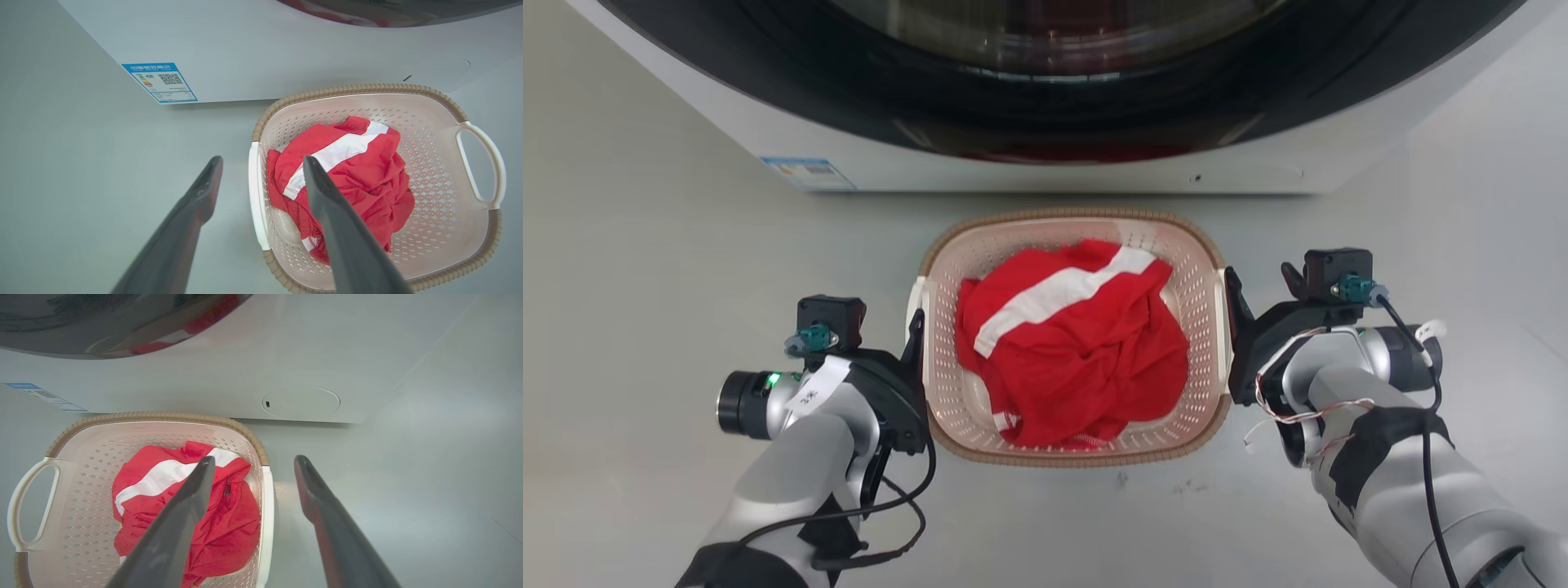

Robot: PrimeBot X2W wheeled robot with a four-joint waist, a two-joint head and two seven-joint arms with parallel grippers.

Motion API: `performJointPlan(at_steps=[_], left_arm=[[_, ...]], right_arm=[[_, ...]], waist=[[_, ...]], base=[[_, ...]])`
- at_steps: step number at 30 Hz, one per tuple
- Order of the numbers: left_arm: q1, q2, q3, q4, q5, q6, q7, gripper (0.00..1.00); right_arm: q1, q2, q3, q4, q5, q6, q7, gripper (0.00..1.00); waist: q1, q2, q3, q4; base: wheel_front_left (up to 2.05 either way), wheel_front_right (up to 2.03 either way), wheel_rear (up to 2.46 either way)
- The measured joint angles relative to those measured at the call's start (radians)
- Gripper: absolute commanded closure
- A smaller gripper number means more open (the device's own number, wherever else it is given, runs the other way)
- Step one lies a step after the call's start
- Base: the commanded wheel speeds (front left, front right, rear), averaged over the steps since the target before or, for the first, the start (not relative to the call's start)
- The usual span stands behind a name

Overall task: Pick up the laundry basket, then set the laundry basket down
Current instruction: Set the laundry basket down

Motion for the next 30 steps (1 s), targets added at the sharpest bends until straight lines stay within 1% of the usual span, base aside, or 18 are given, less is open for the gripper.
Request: performJointPlan(at_steps=[4,9,20,23,28,30], left_arm=[[0.034,0.018,0.012,-0.016,0.000,0.000,0.000,0.00],[0.095,0.032,0.034,-0.049,0.001,0.004,0.000,0.00],[0.249,0.072,0.074,-0.155,0.032,0.048,0.000,0.00],[0.302,0.085,0.086,-0.195,0.054,0.064,0.000,0.00],[0.397,0.103,0.103,-0.279,0.081,0.081,0.000,0.00],[0.437,0.110,0.110,-0.318,0.094,0.087,0.000,0.00]], right_arm=[[0.036,0.001,-0.019,-0.017,0.005,0.009,0.000,0.00],[0.099,0.001,-0.051,-0.047,0.007,0.009,0.000,0.00],[0.238,0.000,-0.129,-0.140,0.005,0.007,0.000,0.00],[0.273,-0.003,-0.149,-0.178,-0.012,-0.001,0.000,0.00],[0.339,-0.021,-0.183,-0.255,-0.048,-0.002,0.000,0.00],[0.377,-0.031,-0.199,-0.292,-0.067,-0.010,0.000,0.00]], waist=[[-0.0001,0.0000,-0.059,0.004],[-0.0001,0.0000,-0.133,0.009],[-0.0001,0.0000,-0.283,0.014],[-0.0001,-0.0001,-0.329,0.014],[0.0000,0.0000,-0.404,0.012],[0.0000,0.0000,-0.433,0.011]], base=[[0.00,0.00,0.00],[0.00,0.00,0.00],[0.00,0.00,0.00],[0.00,0.00,0.00],[0.00,0.00,0.00],[0.00,0.00,0.00]])
